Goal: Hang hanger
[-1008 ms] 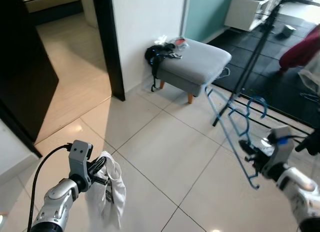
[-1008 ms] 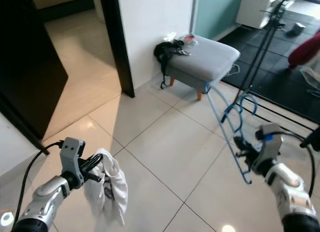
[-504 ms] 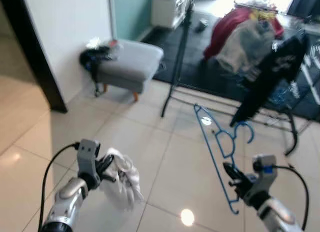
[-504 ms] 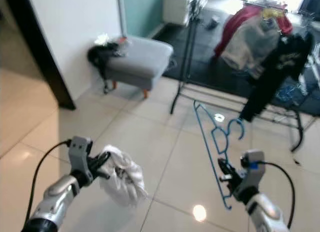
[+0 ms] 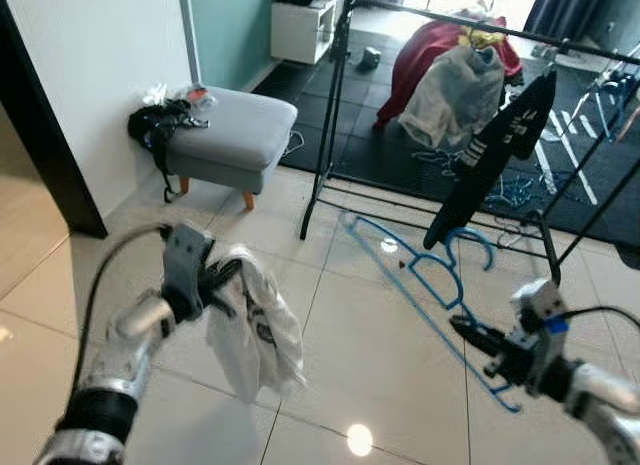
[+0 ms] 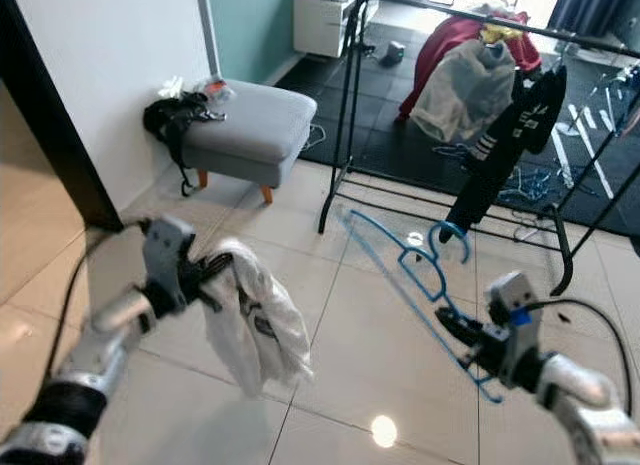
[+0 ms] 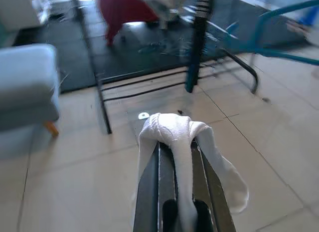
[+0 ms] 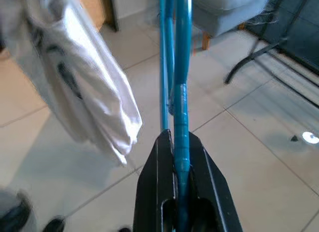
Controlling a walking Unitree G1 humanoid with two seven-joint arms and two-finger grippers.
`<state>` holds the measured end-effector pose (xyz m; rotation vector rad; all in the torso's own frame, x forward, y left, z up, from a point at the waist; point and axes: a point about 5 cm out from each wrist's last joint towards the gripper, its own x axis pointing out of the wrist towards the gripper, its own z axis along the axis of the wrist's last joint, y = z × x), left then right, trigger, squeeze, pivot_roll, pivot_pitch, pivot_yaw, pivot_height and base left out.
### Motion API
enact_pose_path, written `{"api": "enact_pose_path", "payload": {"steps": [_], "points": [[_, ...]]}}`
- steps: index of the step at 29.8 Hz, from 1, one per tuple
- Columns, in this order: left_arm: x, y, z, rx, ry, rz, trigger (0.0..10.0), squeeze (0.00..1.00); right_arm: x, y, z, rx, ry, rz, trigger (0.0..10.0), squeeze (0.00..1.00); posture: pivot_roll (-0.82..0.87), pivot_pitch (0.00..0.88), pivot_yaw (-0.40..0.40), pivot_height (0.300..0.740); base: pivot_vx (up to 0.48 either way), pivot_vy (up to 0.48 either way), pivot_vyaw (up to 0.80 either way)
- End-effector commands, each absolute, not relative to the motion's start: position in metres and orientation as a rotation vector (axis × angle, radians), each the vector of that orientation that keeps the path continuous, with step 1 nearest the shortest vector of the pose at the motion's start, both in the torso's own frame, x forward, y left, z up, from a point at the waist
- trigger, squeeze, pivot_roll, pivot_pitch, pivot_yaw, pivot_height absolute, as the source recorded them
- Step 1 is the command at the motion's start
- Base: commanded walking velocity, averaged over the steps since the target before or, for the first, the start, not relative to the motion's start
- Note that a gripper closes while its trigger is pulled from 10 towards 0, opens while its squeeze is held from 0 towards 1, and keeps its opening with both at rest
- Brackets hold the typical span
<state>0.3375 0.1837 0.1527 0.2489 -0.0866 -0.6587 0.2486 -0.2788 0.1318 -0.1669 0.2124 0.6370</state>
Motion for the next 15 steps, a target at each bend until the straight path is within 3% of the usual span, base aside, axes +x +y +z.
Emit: {"api": "enact_pose_path", "payload": {"steps": [1,4,15], "points": [[0.337,0.179,0.167,0.358,-0.096,-0.774,10.0,0.0,0.242,-0.286,0.145,-0.191,0.223,0.676,10.0,0.0,-0.03,0.078,-0.05,0.74,0.0,0.0,0.0],[0.336,0.172,0.19,0.497,-0.122,-0.924,10.0,0.0,0.231,-0.288,0.167,-0.234,0.247,0.775,10.0,0.0,-0.04,0.075,-0.045,0.74,0.0,0.0,0.0],[0.333,0.167,0.212,0.617,-0.129,-1.043,10.0,0.0,0.219,-0.273,0.193,-0.215,0.231,0.923,10.0,0.0,-0.04,0.063,-0.03,0.74,0.0,0.0,0.0]]}}
